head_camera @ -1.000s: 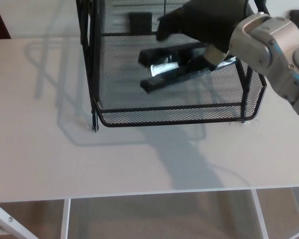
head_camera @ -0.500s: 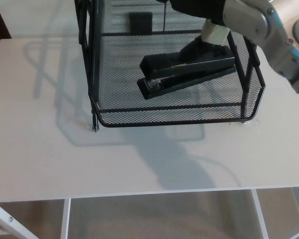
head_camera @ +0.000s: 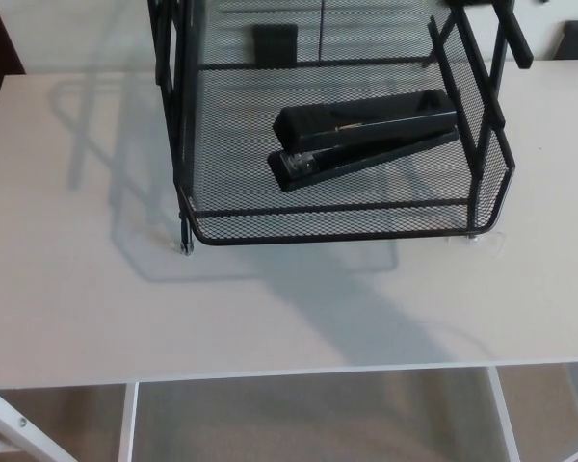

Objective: The robot walks towards a desk on which a file tray is kept in the middle and a stapler is kept to its right. The robot lifts the stapler using its right hand and places it on the file tray.

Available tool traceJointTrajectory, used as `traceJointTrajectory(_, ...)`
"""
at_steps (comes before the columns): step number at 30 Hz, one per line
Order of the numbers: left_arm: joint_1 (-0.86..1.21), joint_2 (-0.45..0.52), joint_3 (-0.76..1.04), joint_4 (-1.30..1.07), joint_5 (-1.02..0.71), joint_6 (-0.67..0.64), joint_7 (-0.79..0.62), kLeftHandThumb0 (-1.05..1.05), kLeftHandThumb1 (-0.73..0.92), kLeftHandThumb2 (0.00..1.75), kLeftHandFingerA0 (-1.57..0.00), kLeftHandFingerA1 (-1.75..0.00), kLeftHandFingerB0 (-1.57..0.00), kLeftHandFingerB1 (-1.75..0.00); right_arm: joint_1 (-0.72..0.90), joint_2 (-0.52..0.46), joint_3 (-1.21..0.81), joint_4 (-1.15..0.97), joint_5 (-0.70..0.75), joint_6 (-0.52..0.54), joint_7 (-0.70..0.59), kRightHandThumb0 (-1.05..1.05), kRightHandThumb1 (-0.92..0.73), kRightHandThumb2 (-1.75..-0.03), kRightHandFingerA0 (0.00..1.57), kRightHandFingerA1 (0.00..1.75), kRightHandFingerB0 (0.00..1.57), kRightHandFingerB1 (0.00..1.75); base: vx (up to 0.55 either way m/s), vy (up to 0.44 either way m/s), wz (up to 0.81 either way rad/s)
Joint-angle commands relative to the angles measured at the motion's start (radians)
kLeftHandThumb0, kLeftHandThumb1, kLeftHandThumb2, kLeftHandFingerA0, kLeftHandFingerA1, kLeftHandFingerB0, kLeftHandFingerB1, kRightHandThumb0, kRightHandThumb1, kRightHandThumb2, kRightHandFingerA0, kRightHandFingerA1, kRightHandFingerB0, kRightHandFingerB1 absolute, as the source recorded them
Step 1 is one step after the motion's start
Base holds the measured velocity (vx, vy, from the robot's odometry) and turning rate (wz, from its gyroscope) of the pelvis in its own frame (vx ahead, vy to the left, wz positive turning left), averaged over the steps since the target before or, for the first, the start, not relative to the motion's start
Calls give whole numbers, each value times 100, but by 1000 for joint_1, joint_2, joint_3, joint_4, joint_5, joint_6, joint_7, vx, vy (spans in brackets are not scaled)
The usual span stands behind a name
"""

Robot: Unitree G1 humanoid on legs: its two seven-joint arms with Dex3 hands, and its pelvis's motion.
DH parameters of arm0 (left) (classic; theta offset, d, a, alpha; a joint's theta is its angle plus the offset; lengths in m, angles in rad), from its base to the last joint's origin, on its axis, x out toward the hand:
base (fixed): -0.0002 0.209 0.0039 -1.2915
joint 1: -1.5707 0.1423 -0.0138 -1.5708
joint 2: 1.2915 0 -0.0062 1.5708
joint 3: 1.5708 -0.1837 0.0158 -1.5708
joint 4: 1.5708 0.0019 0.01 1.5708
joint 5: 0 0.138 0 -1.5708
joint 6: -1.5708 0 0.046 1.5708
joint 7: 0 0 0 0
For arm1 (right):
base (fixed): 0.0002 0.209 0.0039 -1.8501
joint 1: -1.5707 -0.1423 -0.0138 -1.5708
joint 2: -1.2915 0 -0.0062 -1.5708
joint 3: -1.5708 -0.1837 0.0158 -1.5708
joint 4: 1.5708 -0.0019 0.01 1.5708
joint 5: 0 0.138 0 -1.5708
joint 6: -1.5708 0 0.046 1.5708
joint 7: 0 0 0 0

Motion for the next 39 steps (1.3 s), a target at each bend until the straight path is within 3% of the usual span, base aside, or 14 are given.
traceJointTrajectory(1, 20, 23, -12, -2, 18, -76, -5, -72, 74, 99, -17, -51, -13, -48, 277, -325, -917, -242, 427, 199, 294, -68, -52, -90, 0, 24, 1, 29, 0, 0, 0)
traceJointTrajectory(3, 29, 21, -1, -21, 7, -61, -5, -69, 91, 67, -22, -44, -15, -39, 340, -338, -1077, -204, 413, 249, 315, -69, -49, -90, 0, 26, 6, 39, 0, 0, 0)
traceJointTrajectory(5, 39, 19, 9, -40, -6, -45, -9, -71, 73, 97, -18, -51, -13, -49, 433, -341, -1222, -145, 333, 280, 267, -71, -69, -61, 89, 150, 13, 30, 0, 0, 0)
traceJointTrajectory(8, 35, 20, 8, -20, -2, -82, -10, -72, 73, 98, -20, -53, -13, -49, 613, -330, -1417, 60, 383, 116, 107, -56, -52, -83, 68, 86, 11, 42, 0, 0, 0)
traceJointTrajectory(9, 25, 31, -3, -23, 13, -75, -4, -73, 73, 99, -21, -52, -14, -49, 643, -316, -1466, 74, 372, 180, 83, -55, -65, -59, 86, 150, 19, 34, 0, 0, 0)
traceJointTrajectory(10, 12, 24, 17, -30, -14, -46, -16, -69, 89, 66, -21, -45, -16, -40, 711, -299, -1503, 132, 391, 106, -4, -57, -51, -85, 46, 77, 15, 45, 0, 0, 0)
traceJointTrajectory(13, 15, 27, 4, -41, 5, -52, 0, -75, 73, 100, -19, -51, -14, -48, 871, -292, -1501, 266, 378, -13, -152, -51, -63, -60, 24, 45, 26, 31, 0, 0, 0)
traceJointTrajectory(23, 16, 26, -12, -31, 24, -58, 13, -73, 73, 100, -19, -51, -13, -48, 1195, -78, -1288, 582, 440, -147, -425, -46, -65, -60, 13, 38, 20, 30, 0, 0, 0)
traceJointTrajectory(26, 22, 19, 11, -23, -4, -47, -2, -71, 89, 66, -21, -42, -16, -38, 1168, -8, -1239, 697, 479, -158, -503, -52, -59, -57, 36, 58, 26, 30, 0, 0, 0)
traceJointTrajectory(29, 32, 23, 9, -45, -5, -50, -13, -70, 90, 67, -18, -44, -13, -40, 1092, 52, -1317, 642, 575, 160, -367, -51, -63, -59, 53, 157, 12, 26, 0, 0, 0)
traceJointTrajectory(30, 32, 22, 14, -53, -11, -39, -14, -69, 89, 66, -18, -44, -13, -39, 1057, 59, -1355, 631, 604, 260, -352, -59, -55, -80, 49, 101, 5, 34, 0, 0, 0)
traceJointTrajectory(32, 34, 21, 24, -65, -21, -27, -14, -70, 88, 66, -20, -44, -14, -40, 991, 55, -1422, 670, 647, 381, -393, -46, -59, -58, 53, 114, 17, 31, 0, 0, 0)
traceJointTrajectory(34, 33, 28, 16, -72, -9, -39, -6, -71, 91, 67, -19, -43, -14, -39, 938, 88, -1505, 720, 743, 396, -422, -43, -57, -77, 0, 4, 6, 21, 0, 0, 0)
traceJointTrajectory(39, 29, 23, 9, -43, 5, -68, 13, -74, 73, 100, -18, -51, -14, -48, 1007, 144, -1378, 728, 610, 414, -347, -70, -50, -83, 0, 15, 0, 7, 0, 0, 0)
